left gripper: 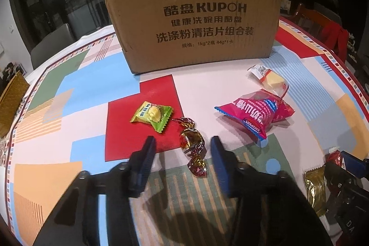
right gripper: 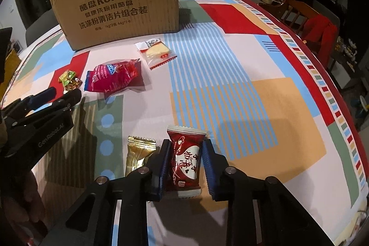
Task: Organize snacks
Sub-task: 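Close the right tool on the red-white biscuit while the left tool grasps the twisted candy, then lift the red-white biscuit and twisted candy and carry both over the box, then open the right tool over the box while the left tool releases the twisted candy, then withdraw both open tools from the box toward the remaining snacks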
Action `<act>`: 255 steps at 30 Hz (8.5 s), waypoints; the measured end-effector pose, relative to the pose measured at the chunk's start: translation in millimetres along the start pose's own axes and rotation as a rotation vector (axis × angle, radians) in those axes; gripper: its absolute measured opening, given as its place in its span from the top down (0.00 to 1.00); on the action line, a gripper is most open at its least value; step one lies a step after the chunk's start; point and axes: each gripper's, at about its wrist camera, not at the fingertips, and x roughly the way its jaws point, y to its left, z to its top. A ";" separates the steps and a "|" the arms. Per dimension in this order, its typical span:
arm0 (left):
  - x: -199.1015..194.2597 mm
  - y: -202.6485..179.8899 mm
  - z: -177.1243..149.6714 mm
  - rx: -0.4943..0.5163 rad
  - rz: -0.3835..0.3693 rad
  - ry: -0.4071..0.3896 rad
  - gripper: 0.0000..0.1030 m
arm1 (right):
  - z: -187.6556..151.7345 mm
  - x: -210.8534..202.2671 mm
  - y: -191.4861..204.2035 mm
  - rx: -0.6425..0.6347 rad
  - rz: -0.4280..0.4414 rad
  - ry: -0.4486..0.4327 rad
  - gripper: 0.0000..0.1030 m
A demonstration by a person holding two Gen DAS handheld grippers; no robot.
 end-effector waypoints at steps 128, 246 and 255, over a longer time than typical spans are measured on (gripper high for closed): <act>-67.1 52.1 204.1 -0.032 0.014 -0.262 0.82 | 248.5 -74.8 44.5 -0.173 0.113 -0.431 0.78; -87.9 -7.6 104.9 0.418 -0.246 -0.244 0.36 | 76.8 -82.2 4.9 0.181 -0.137 -0.177 0.31; -70.3 -15.8 92.6 0.464 -0.322 -0.177 0.36 | 52.1 -55.8 1.9 0.248 -0.103 -0.027 0.31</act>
